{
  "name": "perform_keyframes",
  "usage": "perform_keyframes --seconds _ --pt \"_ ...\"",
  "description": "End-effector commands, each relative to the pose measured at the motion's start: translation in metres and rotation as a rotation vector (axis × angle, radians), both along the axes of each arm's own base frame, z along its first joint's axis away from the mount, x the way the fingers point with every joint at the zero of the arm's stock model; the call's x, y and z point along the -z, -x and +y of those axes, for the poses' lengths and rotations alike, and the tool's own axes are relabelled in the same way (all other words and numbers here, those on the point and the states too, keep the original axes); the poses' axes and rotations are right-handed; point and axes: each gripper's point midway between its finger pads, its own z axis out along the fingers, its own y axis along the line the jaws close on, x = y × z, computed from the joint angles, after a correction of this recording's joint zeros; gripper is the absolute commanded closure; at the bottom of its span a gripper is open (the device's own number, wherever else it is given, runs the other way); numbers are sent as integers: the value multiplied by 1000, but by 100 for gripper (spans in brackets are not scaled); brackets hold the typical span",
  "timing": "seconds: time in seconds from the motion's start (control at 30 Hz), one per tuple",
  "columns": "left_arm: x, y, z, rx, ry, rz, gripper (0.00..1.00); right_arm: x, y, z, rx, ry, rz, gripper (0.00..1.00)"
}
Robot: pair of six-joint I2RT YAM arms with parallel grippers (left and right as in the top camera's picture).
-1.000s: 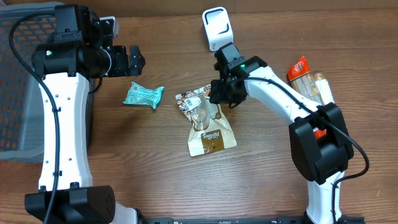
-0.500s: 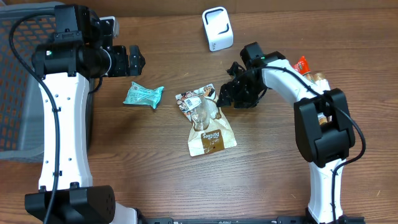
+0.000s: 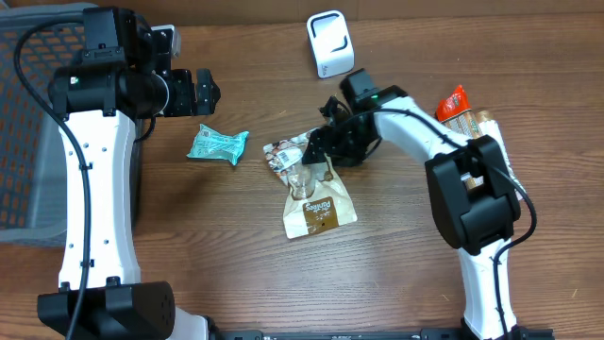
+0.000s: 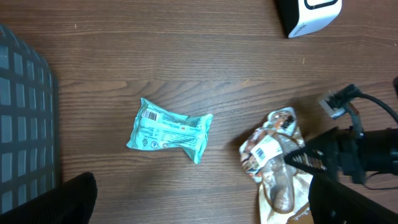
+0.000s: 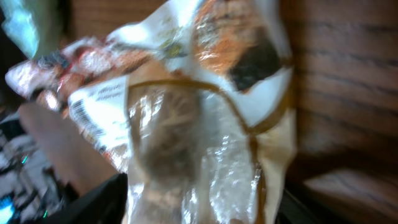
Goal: Scan the item barcode
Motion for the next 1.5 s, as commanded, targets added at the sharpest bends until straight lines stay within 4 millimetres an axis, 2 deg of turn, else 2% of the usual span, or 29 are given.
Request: perform_keyframes --seconds 0.0,0.33,0.5,0.7,0.8,0.87,1.0,1.07,1.2,1.3,1.47 --pt "-6 -2 -3 2 0 -19 0 76 4 -33 161 357 23 34" --pt "-6 -2 -3 2 0 -19 0 76 3 -25 150 373 -12 34" --pt "-6 -2 -3 2 0 -19 0 75 4 -23 135 373 -21 41" --pt "-6 -2 -3 2 0 -19 0 90 14 -18 185 448 -8 44" --pt "-6 -2 -3 2 0 -19 0 102 21 -18 226 490 15 55" --pt "-6 -2 -3 2 0 -19 0 107 24 -19 255 499 38 67" --pt "-6 -2 -3 3 0 -19 0 109 23 -23 279 501 56 96" --pt "-6 -2 -3 2 0 -19 0 108 22 -21 287 486 71 96" --pt "-6 -2 -3 2 0 -19 0 97 18 -12 265 404 100 96" --pt "-6 -2 -3 2 0 -19 0 80 7 -7 200 347 68 96" --pt "-6 -2 -3 2 0 -19 0 44 -13 -12 66 327 -53 96"
